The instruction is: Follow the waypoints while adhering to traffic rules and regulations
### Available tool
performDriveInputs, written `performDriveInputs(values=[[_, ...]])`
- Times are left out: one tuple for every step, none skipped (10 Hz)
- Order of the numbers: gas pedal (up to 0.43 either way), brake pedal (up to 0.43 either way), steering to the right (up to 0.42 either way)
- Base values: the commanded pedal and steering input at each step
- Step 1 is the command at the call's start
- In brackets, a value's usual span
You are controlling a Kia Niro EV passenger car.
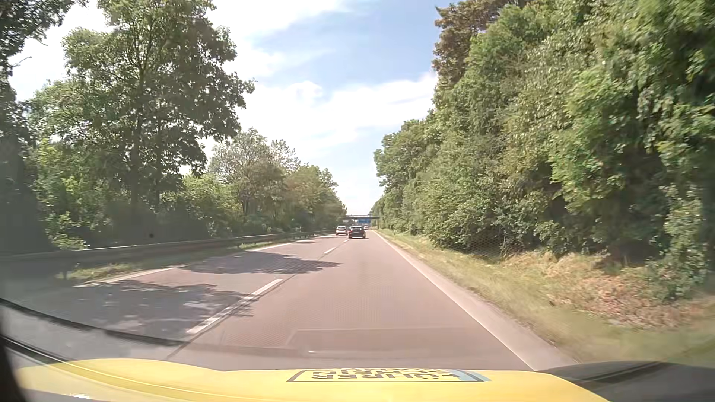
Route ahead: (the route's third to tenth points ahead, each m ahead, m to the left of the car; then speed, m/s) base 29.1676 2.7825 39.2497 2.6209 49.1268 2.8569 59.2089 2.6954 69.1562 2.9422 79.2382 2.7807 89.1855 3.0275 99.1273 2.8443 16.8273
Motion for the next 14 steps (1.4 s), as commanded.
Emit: performDriveInputs(values=[[0.000, 0.000, 0.000], [0.000, 0.000, 0.000], [0.000, 0.000, 0.000], [0.000, 0.000, 0.000], [0.039, 0.000, 0.000], [0.118, 0.000, -0.001], [0.118, 0.000, 0.000], [0.118, 0.000, -0.001], [0.118, 0.000, 0.000], [0.118, 0.000, 0.000], [0.118, 0.000, -0.001], [0.110, 0.000, -0.001], [0.110, 0.000, -0.001], [0.110, 0.000, 0.000]])
